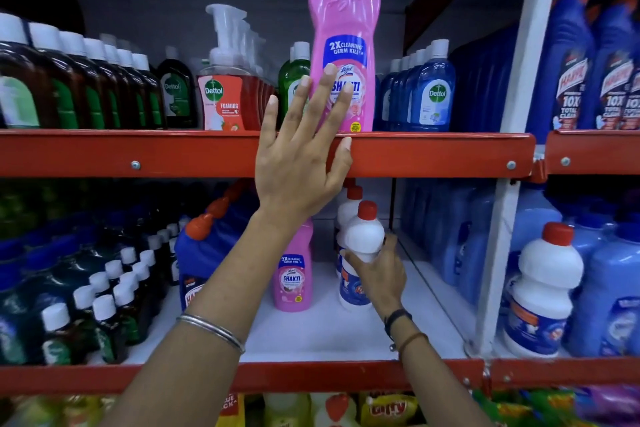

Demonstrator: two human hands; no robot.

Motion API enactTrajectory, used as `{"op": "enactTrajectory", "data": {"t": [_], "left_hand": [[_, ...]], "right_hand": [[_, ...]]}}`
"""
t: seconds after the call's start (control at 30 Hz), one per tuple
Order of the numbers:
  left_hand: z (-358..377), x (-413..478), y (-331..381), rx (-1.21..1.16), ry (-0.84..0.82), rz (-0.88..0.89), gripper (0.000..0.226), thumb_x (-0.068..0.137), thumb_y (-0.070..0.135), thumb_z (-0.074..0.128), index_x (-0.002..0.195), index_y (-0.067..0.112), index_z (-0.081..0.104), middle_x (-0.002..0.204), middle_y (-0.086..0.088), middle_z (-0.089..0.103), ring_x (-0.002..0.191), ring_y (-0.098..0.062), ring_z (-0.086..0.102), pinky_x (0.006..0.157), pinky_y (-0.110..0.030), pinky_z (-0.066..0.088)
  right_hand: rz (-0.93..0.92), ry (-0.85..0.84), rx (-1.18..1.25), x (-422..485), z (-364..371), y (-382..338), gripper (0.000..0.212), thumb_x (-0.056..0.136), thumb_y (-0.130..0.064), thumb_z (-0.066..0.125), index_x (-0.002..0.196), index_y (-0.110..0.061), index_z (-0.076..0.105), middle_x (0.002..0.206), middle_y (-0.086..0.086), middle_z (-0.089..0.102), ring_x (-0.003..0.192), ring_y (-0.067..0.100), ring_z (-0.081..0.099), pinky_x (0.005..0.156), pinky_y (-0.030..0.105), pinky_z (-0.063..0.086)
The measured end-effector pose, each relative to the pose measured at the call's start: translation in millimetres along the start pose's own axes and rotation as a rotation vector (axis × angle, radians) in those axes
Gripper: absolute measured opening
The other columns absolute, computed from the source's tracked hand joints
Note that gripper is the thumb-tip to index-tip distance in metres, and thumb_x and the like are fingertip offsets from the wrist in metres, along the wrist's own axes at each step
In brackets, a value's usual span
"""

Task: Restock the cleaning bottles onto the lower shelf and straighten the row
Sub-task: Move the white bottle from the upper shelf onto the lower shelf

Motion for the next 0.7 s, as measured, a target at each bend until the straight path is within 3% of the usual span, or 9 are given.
{"op": "enactTrajectory", "data": {"t": [0.33, 0.5, 0.57, 0.7], "left_hand": [[1, -1, 1, 0.016, -0.009, 0.004, 0.054, 0.099, 0.04, 0.034, 0.15, 0.024, 0.03, 0.158, -0.001, 0.03, 0.146, -0.02, 0.025, 0.119, -0.044, 0.01], [-1, 0, 2, 0.01, -0.023, 0.004, 0.053, 0.099, 0.039, 0.034, 0.15, 0.024, 0.03, 0.158, -0.001, 0.03, 0.146, -0.019, 0.025, 0.119, -0.045, 0.011], [-1, 0, 0, 0.003, -0.023, -0.001, 0.053, 0.099, 0.039, 0.035, 0.15, 0.024, 0.03, 0.158, -0.002, 0.03, 0.146, -0.019, 0.025, 0.119, -0.045, 0.012], [-2, -1, 0, -0.017, -0.044, 0.0, 0.053, 0.1, 0.038, 0.033, 0.151, 0.024, 0.028, 0.158, -0.003, 0.028, 0.146, -0.019, 0.024, 0.119, -0.046, 0.012]], "right_hand": [[0.002, -0.039, -0.075, 5, 11, 2, 0.07, 0.064, -0.052, 0.076, 0.108, -0.013, 0.039, 0.105, 0.012, 0.063, 0.093, 0.033, 0.061, 0.062, 0.029, 0.037], [-0.019, -0.115, -0.114, -2, -11, -2, 0.081, 0.066, -0.059, 0.071, 0.124, -0.012, 0.038, 0.118, 0.008, 0.063, 0.106, 0.029, 0.059, 0.067, 0.031, 0.042], [-0.103, -0.006, -0.063, -9, -43, -11, 0.076, 0.069, -0.059, 0.069, 0.125, -0.016, 0.041, 0.123, 0.002, 0.061, 0.11, 0.022, 0.057, 0.075, 0.032, 0.046], [-0.396, 0.402, 0.186, -32, -140, -24, 0.025, 0.086, -0.035, 0.062, 0.107, -0.022, 0.055, 0.105, -0.001, 0.063, 0.097, 0.016, 0.059, 0.086, 0.021, 0.045]]}}
Point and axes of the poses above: each hand's wrist, its own x-axis towards the middle knuckle, its own z-axis out of the palm, y = z × x, the point moved 7 cm from there along x, towards the middle knuckle
